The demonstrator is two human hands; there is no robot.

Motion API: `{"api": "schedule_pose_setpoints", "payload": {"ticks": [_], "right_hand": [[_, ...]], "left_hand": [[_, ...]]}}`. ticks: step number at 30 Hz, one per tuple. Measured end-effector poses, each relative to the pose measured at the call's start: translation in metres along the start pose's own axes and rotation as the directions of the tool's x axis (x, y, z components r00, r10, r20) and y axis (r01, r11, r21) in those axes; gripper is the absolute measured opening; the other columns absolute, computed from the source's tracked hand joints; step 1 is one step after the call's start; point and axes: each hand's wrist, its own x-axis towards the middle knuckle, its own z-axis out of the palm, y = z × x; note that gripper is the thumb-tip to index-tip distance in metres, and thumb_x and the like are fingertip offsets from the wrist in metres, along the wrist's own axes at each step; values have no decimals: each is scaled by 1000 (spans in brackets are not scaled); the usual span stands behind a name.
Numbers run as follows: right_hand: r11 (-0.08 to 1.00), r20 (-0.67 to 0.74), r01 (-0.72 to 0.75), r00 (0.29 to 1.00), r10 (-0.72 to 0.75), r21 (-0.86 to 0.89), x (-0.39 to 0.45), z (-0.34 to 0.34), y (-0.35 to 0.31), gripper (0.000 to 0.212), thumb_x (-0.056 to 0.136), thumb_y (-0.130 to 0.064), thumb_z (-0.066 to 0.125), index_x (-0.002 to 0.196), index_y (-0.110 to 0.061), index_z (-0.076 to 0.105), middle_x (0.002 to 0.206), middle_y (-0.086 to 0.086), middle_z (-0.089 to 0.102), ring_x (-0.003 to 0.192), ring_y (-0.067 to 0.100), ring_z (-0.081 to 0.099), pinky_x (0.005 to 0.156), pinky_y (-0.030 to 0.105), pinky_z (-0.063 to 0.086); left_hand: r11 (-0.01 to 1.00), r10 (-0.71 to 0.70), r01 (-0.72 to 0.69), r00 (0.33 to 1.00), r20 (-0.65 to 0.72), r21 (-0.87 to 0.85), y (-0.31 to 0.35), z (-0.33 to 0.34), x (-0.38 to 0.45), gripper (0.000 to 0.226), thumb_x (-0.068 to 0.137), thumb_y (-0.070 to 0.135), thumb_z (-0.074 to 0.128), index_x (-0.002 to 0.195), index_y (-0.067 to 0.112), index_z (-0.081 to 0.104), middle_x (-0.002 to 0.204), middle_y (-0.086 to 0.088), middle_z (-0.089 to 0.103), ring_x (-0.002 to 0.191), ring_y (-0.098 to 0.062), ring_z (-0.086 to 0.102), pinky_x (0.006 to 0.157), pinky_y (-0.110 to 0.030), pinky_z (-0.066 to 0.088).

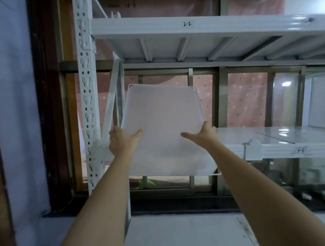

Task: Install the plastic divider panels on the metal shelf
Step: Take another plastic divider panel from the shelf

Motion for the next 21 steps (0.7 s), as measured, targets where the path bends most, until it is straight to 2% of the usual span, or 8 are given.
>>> {"api": "schedule_pose_setpoints", "payload": {"ticks": [2,6,10,12,17,21], "right_hand": [[999,72,22,997,-19,-35,-6,-3,7,104,64,-59,80,141,-10,30,139,11,39,124,30,44,100,40,44],[995,158,-15,987,30,-96,-22,-8,13,126,57,-61,83,150,-10,14,152,15,11,138,34,26,110,43,33],[995,140,-9,990,23,-99,-44,-16,14,133,56,-57,85,152,-13,4,156,16,-3,142,37,17,113,49,29],[993,122,9,993,5,-114,-57,-21,12,133,59,-53,85,153,-14,0,157,17,-7,144,37,14,114,48,28],[968,79,64,996,-46,-241,-98,-25,-3,130,64,-51,83,152,-11,-3,156,20,-3,142,39,16,110,46,30],[926,75,55,997,-29,-373,-133,-22,-11,126,63,-55,82,151,-11,4,154,22,10,136,40,28,103,46,38]], "left_hand": [[1000,26,-26,1000,-12,9,-1,-4,-12,91,73,55,72,135,0,34,133,-16,48,119,-36,51,88,-44,45],[986,129,-130,991,18,106,-2,-16,-32,102,69,57,75,140,1,28,139,-17,44,125,-35,47,94,-44,43],[937,175,-224,965,196,269,-5,-34,-50,120,66,68,70,153,23,-1,154,-20,21,140,-37,25,109,-49,28],[929,147,-229,950,277,291,-6,-44,-60,121,65,70,69,152,30,-5,156,-21,12,142,-38,19,111,-50,25],[956,92,-178,937,336,235,-18,-68,-87,120,67,63,73,152,27,-4,153,-26,11,137,-42,26,106,-48,33],[958,87,-175,931,353,225,-39,-85,-103,120,67,61,74,152,24,-1,150,-30,13,135,-44,28,105,-48,34]]}}
